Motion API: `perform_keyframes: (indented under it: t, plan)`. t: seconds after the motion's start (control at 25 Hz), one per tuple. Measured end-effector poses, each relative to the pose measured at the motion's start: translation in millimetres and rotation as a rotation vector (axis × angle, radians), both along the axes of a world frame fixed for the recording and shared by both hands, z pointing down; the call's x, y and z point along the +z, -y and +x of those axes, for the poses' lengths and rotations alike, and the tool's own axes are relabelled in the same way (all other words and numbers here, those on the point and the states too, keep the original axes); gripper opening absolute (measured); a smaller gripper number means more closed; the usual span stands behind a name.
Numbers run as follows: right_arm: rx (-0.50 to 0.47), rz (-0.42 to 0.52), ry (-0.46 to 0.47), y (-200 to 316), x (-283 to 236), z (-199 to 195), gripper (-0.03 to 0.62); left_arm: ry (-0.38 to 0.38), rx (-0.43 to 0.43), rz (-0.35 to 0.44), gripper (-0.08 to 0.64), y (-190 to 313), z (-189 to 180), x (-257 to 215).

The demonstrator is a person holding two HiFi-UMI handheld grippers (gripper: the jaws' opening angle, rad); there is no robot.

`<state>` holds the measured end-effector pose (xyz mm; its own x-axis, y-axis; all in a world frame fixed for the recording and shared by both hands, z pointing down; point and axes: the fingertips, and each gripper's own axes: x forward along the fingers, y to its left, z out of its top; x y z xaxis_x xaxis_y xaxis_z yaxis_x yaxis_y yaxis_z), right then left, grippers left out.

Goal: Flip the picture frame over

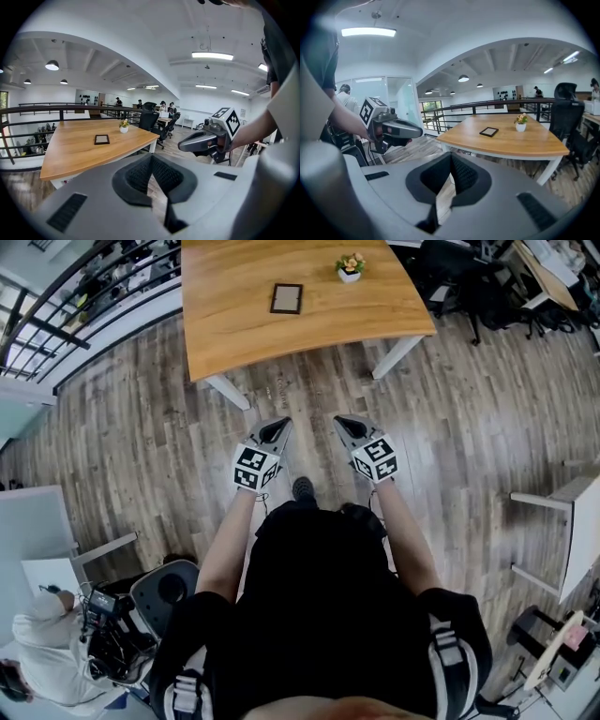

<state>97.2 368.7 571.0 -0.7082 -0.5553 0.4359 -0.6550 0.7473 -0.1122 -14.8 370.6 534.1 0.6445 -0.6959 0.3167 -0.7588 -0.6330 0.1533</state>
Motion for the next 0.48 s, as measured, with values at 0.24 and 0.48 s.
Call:
perform_keyframes:
  t: [0.24, 0.48]
  plan:
    - [0.02, -0.009, 0.0, 11.6, 6.1, -6.9, 0.008, -0.011, 0.003, 0.004, 0.02, 15.3, -11.0, 1.6]
    - [0.037, -0.007, -0.003, 17.2, 5.6, -13.7, 0.008, -0.02, 0.02, 0.002, 0.02, 19.6, -16.4, 2.9]
